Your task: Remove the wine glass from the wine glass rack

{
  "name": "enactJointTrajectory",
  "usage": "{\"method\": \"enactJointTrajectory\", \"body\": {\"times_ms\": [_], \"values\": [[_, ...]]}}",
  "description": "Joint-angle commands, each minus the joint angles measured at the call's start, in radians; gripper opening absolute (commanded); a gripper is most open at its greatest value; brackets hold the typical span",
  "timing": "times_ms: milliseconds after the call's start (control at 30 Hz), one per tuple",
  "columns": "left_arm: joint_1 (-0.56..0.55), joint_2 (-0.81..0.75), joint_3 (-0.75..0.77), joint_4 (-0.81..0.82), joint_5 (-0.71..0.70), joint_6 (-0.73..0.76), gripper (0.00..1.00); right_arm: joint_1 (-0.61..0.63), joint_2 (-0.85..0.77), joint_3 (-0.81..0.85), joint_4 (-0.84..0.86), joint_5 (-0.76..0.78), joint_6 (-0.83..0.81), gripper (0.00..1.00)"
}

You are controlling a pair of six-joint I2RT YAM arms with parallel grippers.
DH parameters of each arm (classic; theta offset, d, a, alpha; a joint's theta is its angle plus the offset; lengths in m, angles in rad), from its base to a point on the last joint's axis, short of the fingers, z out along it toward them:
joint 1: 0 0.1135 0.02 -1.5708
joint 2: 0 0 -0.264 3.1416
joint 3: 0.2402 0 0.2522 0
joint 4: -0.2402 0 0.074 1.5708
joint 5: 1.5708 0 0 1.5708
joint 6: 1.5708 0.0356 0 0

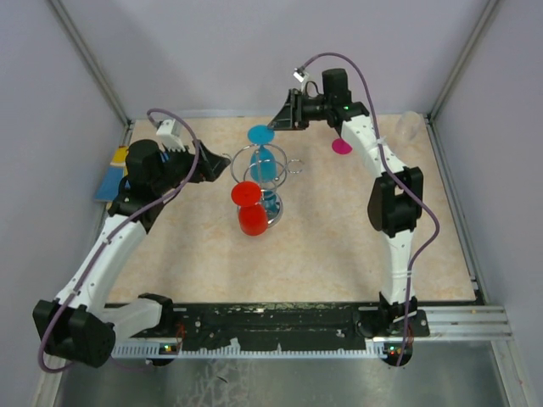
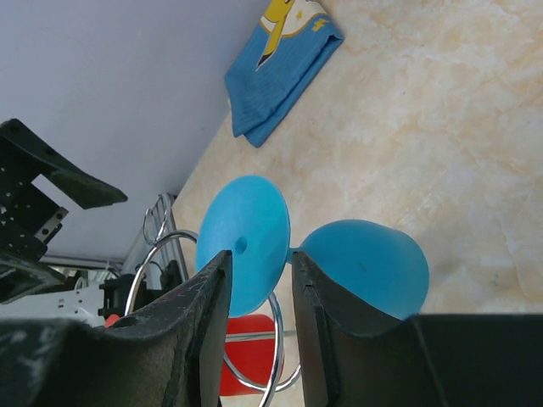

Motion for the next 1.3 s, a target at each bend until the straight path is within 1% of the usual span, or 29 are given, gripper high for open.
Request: {"method": "enactJointTrajectory", "body": {"times_ms": [0, 267, 333, 400, 533, 733, 967, 1267], "values": [[-0.004, -0.002, 0.018, -0.006, 0.091, -0.063, 0.88, -0.009, -0.061, 0.015, 0.026, 0.005, -0.003, 0.35], [-0.004, 0.026, -0.013, 0.027, 0.185, -0.131, 0.88, -0.019, -0.037, 0.051, 0.026, 0.010, 0.009, 0.36], [-0.004, 0.042, -0.017, 0.025, 0.205, -0.153, 0.85, -0.019, -0.027, 0.063, 0.014, 0.015, 0.006, 0.36], [-0.003, 0.065, -0.009, -0.003, 0.219, -0.139, 0.83, -0.018, -0.014, 0.084, -0.006, 0.023, 0.000, 0.37], [-0.004, 0.090, 0.015, -0.068, 0.199, -0.115, 0.82, -0.019, 0.006, 0.112, -0.015, 0.021, 0.000, 0.38], [-0.004, 0.068, 0.026, -0.104, 0.186, -0.096, 0.82, -0.018, 0.049, 0.160, -0.022, 0.008, 0.013, 0.41], [-0.003, 0.058, 0.011, -0.085, 0.237, -0.124, 0.82, -0.002, 0.091, 0.196, -0.053, 0.000, 0.000, 0.41], [-0.004, 0.070, 0.015, -0.100, 0.240, -0.111, 0.82, 0.012, 0.101, 0.213, -0.081, -0.027, -0.018, 0.41]]}}
